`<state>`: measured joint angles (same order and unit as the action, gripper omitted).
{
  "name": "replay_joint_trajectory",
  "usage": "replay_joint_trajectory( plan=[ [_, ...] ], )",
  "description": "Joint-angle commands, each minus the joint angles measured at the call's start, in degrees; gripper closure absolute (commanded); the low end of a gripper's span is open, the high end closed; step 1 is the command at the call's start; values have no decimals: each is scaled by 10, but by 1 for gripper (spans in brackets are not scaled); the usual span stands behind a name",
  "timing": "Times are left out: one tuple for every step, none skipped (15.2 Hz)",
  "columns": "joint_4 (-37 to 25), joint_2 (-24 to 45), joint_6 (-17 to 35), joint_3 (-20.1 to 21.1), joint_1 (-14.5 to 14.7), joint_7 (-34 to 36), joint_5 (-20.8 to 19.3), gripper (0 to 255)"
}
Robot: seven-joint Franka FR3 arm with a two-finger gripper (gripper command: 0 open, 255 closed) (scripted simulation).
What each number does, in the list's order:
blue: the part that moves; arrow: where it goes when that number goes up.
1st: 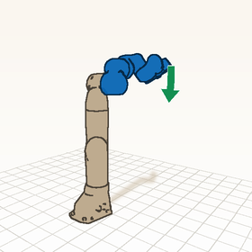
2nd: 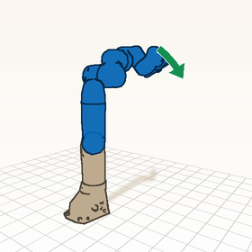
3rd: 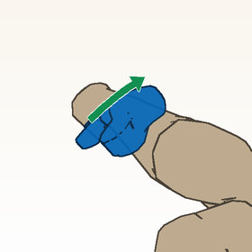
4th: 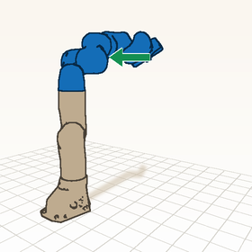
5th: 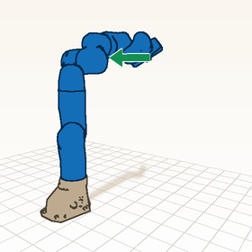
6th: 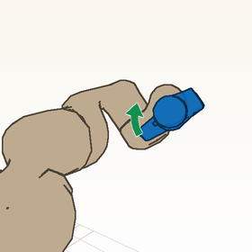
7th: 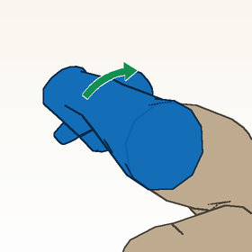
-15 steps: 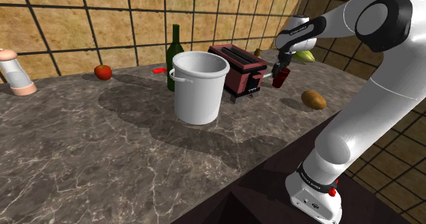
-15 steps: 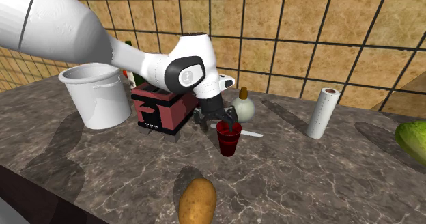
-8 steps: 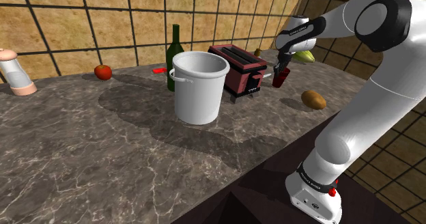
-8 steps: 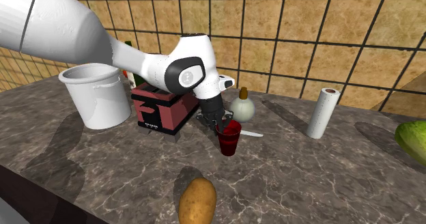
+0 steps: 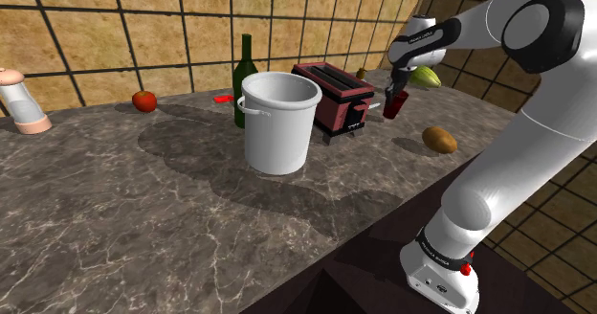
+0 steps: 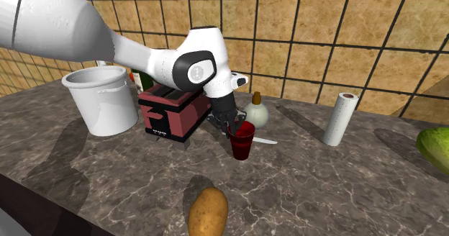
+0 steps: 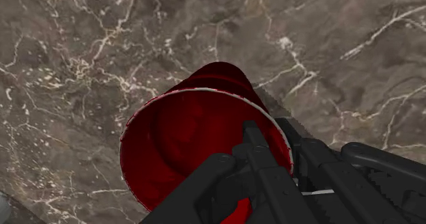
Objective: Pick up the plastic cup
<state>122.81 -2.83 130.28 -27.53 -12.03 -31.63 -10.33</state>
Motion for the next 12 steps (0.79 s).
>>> replay_joint_trajectory(
  plan=[
    [-8,-7,-15,1,0,0,-2,255],
    [-13,-10,-23,1,0,0,-3,255],
    [-19,-13,-31,2,1,0,-4,255],
    [-24,-16,-38,2,1,0,-4,255],
    [-29,-18,-46,3,1,-1,-5,255],
    [-34,-21,-54,3,1,-1,-5,255],
    [-40,-23,-61,4,2,-1,-6,255],
    [-46,-25,-69,4,2,-2,-6,255],
    [-52,-27,-77,5,2,-2,-6,255],
    [-57,-29,-84,5,3,-2,-6,255],
    [-58,-29,-85,6,3,-2,-6,255],
    [-58,-29,-85,6,3,-2,-6,255]
  ],
)
